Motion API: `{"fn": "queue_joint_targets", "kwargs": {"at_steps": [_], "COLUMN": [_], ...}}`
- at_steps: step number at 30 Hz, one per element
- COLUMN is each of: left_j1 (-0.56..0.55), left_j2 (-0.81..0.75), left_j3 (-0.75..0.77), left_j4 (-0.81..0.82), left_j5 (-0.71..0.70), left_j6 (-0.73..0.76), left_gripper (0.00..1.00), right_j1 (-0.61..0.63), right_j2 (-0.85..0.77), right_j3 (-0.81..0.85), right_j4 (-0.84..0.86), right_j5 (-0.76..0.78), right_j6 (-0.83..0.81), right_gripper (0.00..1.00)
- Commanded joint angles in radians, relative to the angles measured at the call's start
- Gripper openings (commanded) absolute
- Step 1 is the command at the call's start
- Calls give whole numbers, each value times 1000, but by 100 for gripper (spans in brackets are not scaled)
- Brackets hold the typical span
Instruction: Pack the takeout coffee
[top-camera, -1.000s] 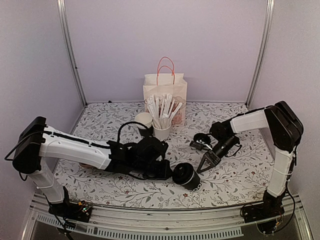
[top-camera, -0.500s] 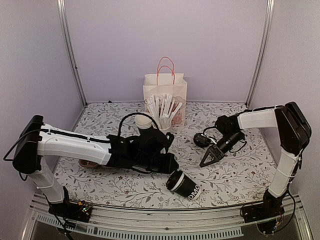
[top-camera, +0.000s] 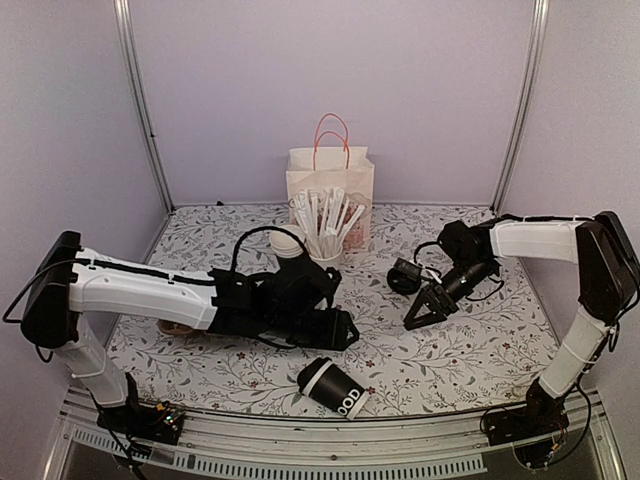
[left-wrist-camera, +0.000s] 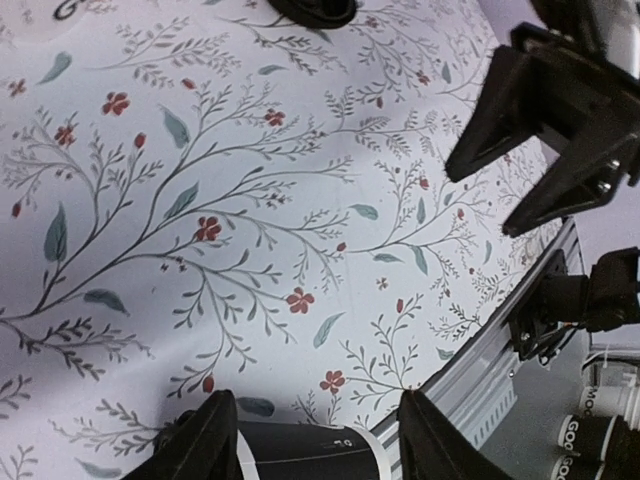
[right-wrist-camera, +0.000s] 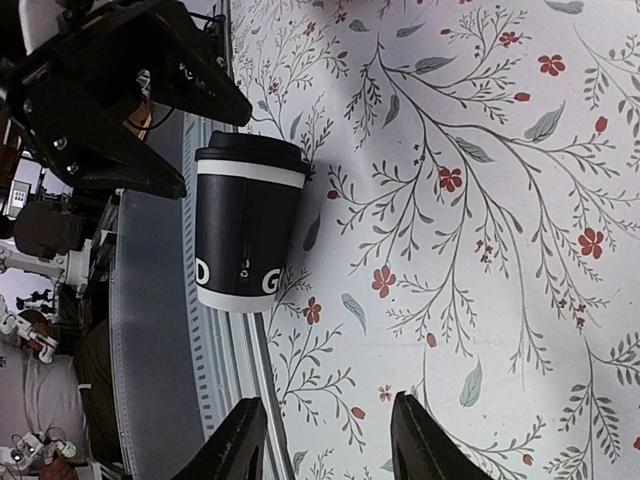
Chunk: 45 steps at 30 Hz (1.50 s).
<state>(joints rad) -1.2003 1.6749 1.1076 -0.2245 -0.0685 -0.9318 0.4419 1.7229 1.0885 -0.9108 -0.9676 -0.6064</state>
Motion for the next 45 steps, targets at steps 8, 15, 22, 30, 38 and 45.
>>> {"fn": "queue_joint_targets", "kwargs": {"at_steps": [8, 15, 22, 30, 38, 45], "left_j1": [-144, -242, -254, -173, -23, 88], "left_j2": [-136, -8, 63, 52, -80, -305], "left_j3": [-86, -21, 51, 46, 18, -164], "left_j4": [-366, -418, -489, -370, -338, -352], "left_j5": [-57, -63, -168, -252, -322, -319], "left_j6": [-266, -272, -264, -170, -58, -93], "left_gripper": [67, 69, 70, 70, 72, 74], "right_j1": [45, 154, 210, 227, 495, 753], "right_j2": [-118, -127, -146, -180, -263, -138], "right_j3": [-39, -47, -56, -61, -89, 48], "right_j4": [29, 83, 93, 96, 142, 177], "right_j5": [49, 110, 120, 115, 193, 360], "right_j6": [-74, -53, -52, -44, -31, 121], "right_gripper": [51, 53, 53, 54, 61, 74]}}
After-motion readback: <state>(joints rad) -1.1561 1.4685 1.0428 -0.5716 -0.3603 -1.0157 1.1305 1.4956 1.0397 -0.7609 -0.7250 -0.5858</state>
